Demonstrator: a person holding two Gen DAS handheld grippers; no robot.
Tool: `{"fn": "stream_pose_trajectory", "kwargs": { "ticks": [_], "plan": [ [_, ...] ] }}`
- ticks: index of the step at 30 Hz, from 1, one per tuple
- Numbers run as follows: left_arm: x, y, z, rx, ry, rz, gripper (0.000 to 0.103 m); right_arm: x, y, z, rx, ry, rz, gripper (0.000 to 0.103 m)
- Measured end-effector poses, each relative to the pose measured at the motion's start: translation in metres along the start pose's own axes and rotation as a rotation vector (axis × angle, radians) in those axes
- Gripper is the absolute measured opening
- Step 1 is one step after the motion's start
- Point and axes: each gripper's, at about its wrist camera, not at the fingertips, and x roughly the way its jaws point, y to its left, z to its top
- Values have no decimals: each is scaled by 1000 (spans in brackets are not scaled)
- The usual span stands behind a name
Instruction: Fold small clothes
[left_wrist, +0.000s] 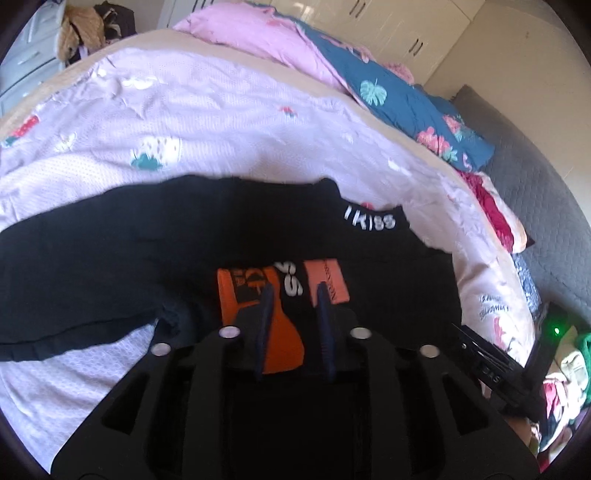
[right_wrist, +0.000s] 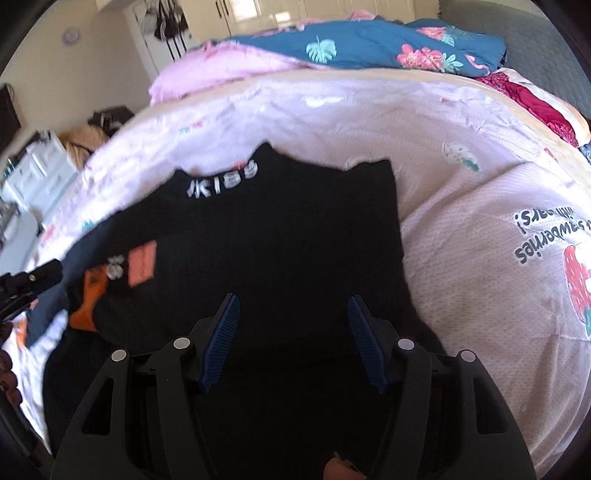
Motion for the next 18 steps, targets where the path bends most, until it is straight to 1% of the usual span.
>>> {"fn": "stream_pose_trajectory", "kwargs": {
  "ticks": [2, 4, 5, 6, 7, 9, 10, 11, 12, 14, 15, 16, 17, 18],
  "plan": [
    [13, 5, -7, -9, 51, 13, 21, 8, -2, -3, 8, 31, -18, 61],
    [27, 11, -15, -15, 103, 47, 27, 14, -4, -5, 13, 57, -36, 62],
    [36, 15, -20, -20, 128, 67, 28, 16, -4, -6, 15, 62, -39, 62],
    [40, 18, -23, -25, 134, 74, 29, 15, -4, -7, 14, 58, -37, 62],
    [40, 21, -26, -33, 127, 73, 31, 13, -4, -7, 14, 53, -36, 62],
    [33, 24, -27, -51, 114, 59, 34, 4, -3, -7, 16, 27, -12, 69],
    [29, 24, -27, -54, 108, 56, 39, 0, -2, -7, 17, 15, -2, 76],
    [22, 25, -26, -45, 92, 63, 41, -4, -1, -7, 19, 3, 2, 85],
    [18, 25, -26, -36, 79, 69, 44, -10, 2, -7, 19, -16, 9, 87],
    [5, 26, -26, -23, 53, 89, 53, -19, 7, -6, 11, -38, 27, 94],
    [0, 27, -26, -21, 42, 98, 62, -23, 12, -6, 2, -47, 33, 96],
    [-5, 29, -26, -22, 29, 109, 70, -27, 17, -6, -7, -57, 44, 98],
    [-12, 32, -26, -24, 13, 130, 74, -30, 20, -6, -15, -63, 52, 99],
    [-16, 34, -27, -27, 2, 147, 80, -34, 27, -7, -29, -71, 65, 99]
  ]
}}
